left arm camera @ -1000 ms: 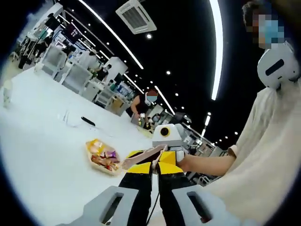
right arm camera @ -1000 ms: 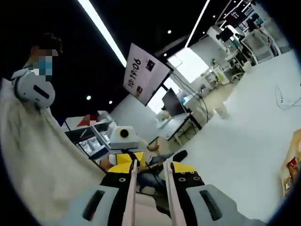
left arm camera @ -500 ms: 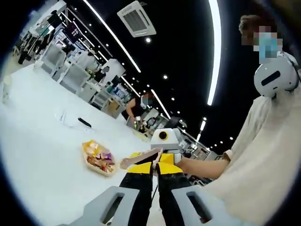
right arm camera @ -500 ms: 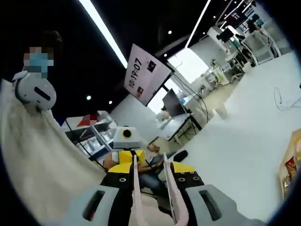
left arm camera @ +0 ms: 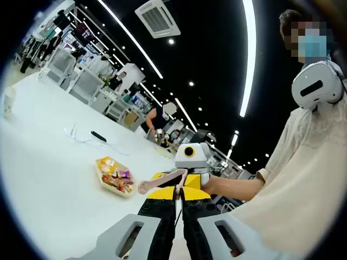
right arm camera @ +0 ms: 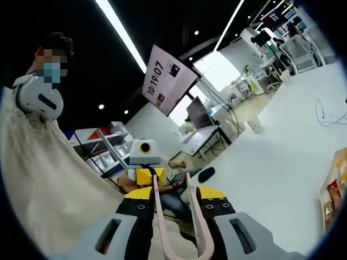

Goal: Place the target food into the container with the food tongs after gripping and lifting it, then release it inside without dropping or visibly crushing the food.

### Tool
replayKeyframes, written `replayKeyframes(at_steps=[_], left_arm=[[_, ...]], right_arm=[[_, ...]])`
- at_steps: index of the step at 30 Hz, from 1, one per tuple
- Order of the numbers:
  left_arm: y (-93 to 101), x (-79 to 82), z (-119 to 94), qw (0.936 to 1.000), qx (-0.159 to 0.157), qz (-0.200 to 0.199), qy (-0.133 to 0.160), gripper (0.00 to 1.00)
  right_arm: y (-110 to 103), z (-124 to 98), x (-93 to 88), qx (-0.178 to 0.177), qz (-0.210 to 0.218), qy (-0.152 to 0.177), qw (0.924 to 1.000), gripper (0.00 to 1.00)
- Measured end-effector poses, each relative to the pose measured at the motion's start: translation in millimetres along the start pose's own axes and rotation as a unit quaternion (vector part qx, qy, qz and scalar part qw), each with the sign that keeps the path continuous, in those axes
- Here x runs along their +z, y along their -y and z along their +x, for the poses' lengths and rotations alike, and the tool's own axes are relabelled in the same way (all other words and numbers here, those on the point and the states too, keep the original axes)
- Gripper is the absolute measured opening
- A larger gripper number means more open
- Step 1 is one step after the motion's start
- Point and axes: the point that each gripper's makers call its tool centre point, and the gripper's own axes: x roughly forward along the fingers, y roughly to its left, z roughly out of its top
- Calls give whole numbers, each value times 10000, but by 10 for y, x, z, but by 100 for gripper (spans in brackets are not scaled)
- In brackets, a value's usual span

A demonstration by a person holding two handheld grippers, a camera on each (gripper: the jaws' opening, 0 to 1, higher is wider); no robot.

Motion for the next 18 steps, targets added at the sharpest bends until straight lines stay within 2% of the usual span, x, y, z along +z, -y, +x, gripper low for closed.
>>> replayKeyframes(at_steps=[5, 18], left_arm=[[-18, -28, -37, 10000, 43, -57, 4, 0], [-40, -109, 11, 9998, -99, -59, -164, 0]], right_arm=[[4, -14, -28, 3, -20, -108, 9999, 31], [40, -125, -95, -206, 16, -232, 9995, 31]])
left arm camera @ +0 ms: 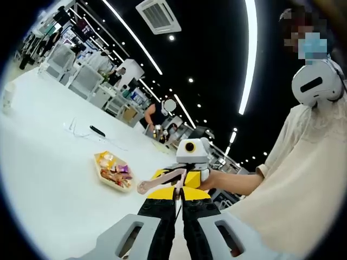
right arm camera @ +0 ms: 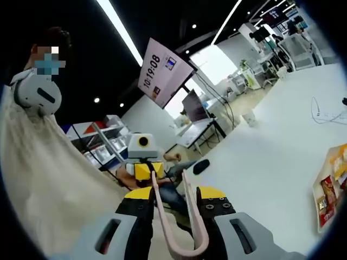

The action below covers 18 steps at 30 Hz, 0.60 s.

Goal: Place the target food into the container with the food tongs after gripping and lifting it, then release it inside without dropping or visibly crushing the food.

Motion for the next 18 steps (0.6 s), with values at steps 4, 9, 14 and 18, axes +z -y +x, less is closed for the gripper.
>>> replayKeyframes(at_steps=[4, 9, 14, 18], left_arm=[[-6, -8, 9, 10000, -50, -38, 9, 0], [-41, -25, 41, 9999, -105, -100, -45, 0], [-51, -49, 87, 9996, -168, -106, -179, 0], [-56, -56, 129, 9994, -211, -123, -251, 0]], right_arm=[[6, -32, -9, -79, 2, -30, 10000, 31], [29, -85, -29, -209, -40, -71, 9997, 31], [68, -214, -94, -352, 1, -71, 9994, 30], [85, -339, -125, -423, 55, -48, 9991, 28]])
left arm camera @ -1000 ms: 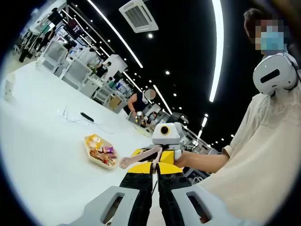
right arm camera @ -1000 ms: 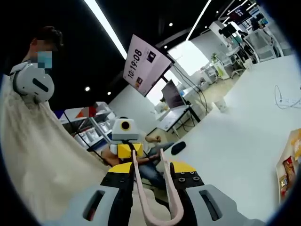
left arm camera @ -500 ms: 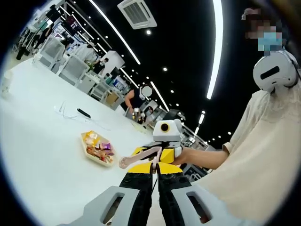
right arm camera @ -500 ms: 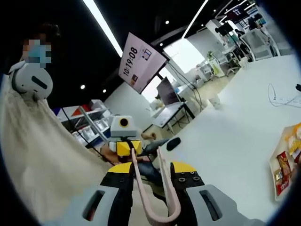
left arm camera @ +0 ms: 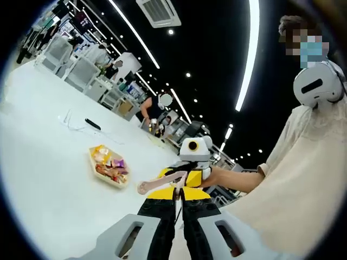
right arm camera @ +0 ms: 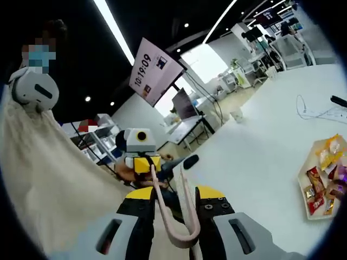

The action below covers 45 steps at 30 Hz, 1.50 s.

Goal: Place the target food into the container with the food tongs after gripping and lifting it, then release it inside without dropping or visibly crushing the food.

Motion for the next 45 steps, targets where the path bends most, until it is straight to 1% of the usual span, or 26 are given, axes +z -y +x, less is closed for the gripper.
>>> replayKeyframes(at_steps=[4, 5, 13, 14, 17, 18, 23, 25, 26, 28, 29, 30, 32, 35, 36, 37, 38, 39, 43, 45], left_arm=[[-8, 13, 44, 10000, -10, 15, -30, 0], [-14, 19, 66, 10000, -9, 17, -51, 0], [-2, -4, 145, 9998, -6, 50, -199, 0], [5, -33, 168, 9996, -8, 73, -272, 0], [12, -66, 196, 9994, -20, 80, -347, 0], [14, -82, 214, 9992, -21, 85, -387, 0], [16, -138, 320, 9985, -38, 116, -527, 0], [3, -185, 382, 9978, -29, 153, -644, 0], [-16, -239, 436, 9966, -5, 216, -792, 0], [-29, -285, 495, 9954, 9, 272, -916, 0], [-40, -316, 539, 9947, 30, 298, -986, 0], [-53, -333, 570, 9945, 51, 304, -1004, 0], [-90, -381, 633, 9943, 83, 278, -1028, 1], [-190, -453, 702, 9938, 231, 248, -1057, 1], [-236, -488, 738, 9934, 324, 243, -1072, 1], [-278, -523, 769, 9928, 411, 230, -1102, 1], [-295, -544, 797, 9925, 448, 220, -1112, 2], [-320, -562, 818, 9923, 500, 206, -1115, 2], [-399, -673, 913, 9914, 602, 130, -1159, 2], [-431, -741, 952, 9903, 655, 131, -1220, 2]], right_arm=[[21, -80, -28, -23, 59, -32, 10000, 26], [48, -112, -49, -82, 44, -85, 9999, 26], [103, -227, -105, -119, -50, -362, 9993, 25], [102, -244, -125, -106, -83, -438, 9989, 24], [110, -295, -193, -93, -139, -660, 9977, 23], [117, -328, -242, -82, -209, -809, 9965, 23], [157, -432, -320, -157, -228, -953, 9951, 22], [206, -492, -362, -266, -251, -1037, 9939, 22], [240, -528, -401, -350, -270, -1135, 9926, 22], [311, -593, -478, -489, -301, -1287, 9900, 22], [375, -628, -512, -621, -306, -1335, 9886, 23], [392, -638, -522, -653, -308, -1348, 9882, 23], [487, -689, -579, -826, -320, -1418, 9859, 24], [584, -753, -641, -1038, -515, -1514, 9817, 24], [606, -771, -660, -1089, -529, -1534, 9807, 23], [684, -821, -690, -1163, -585, -1563, 9791, 24], [707, -833, -697, -1200, -616, -1569, 9784, 24], [807, -876, -723, -1390, -638, -1556, 9759, 24], [964, -947, -850, -1587, -699, -1728, 9696, 25], [1038, -986, -931, -1675, -848, -1937, 9629, 25]])
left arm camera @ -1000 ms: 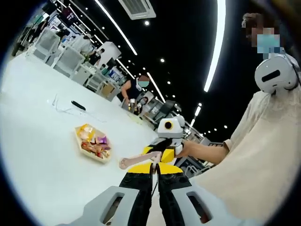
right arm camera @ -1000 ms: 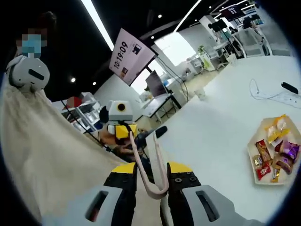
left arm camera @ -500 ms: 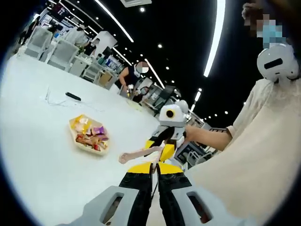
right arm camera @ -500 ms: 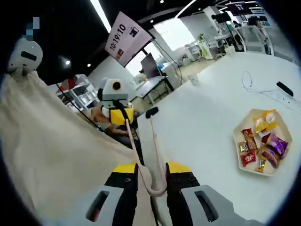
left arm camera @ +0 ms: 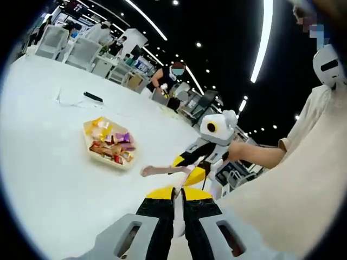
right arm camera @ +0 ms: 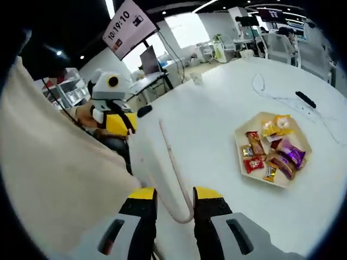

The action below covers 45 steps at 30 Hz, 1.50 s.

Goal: Place the target food into the container with the food tongs after gripping and lifting it, then release it inside without dropping or visibly crushing the food.

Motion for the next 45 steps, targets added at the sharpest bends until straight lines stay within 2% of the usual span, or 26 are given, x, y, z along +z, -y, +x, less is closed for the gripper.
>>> replayKeyframes(at_steps=[6, 9, 13, 23, 30, 45], left_arm=[[-121, -219, 166, 9995, 221, -106, -206, 3], [-182, -265, 201, 9990, 332, -138, -258, 3], [-282, -255, 248, 9982, 492, -299, -161, 3], [-338, -343, 313, 9974, 561, -361, -261, 3], [-431, -525, 364, 9948, 726, -187, -688, 3], [-655, -566, 409, 9912, 999, -351, -797, 4]], right_arm=[[185, 93, -219, -413, -527, -500, 9965, 25], [250, 135, -254, -465, -431, -492, 9968, 26], [327, 143, -274, -556, -355, -470, 9967, 26], [394, 188, -376, -669, -377, -639, 9950, 26], [426, 270, -488, -758, -453, -914, 9919, 26], [597, 381, -502, -884, -499, -1142, 9883, 26]])
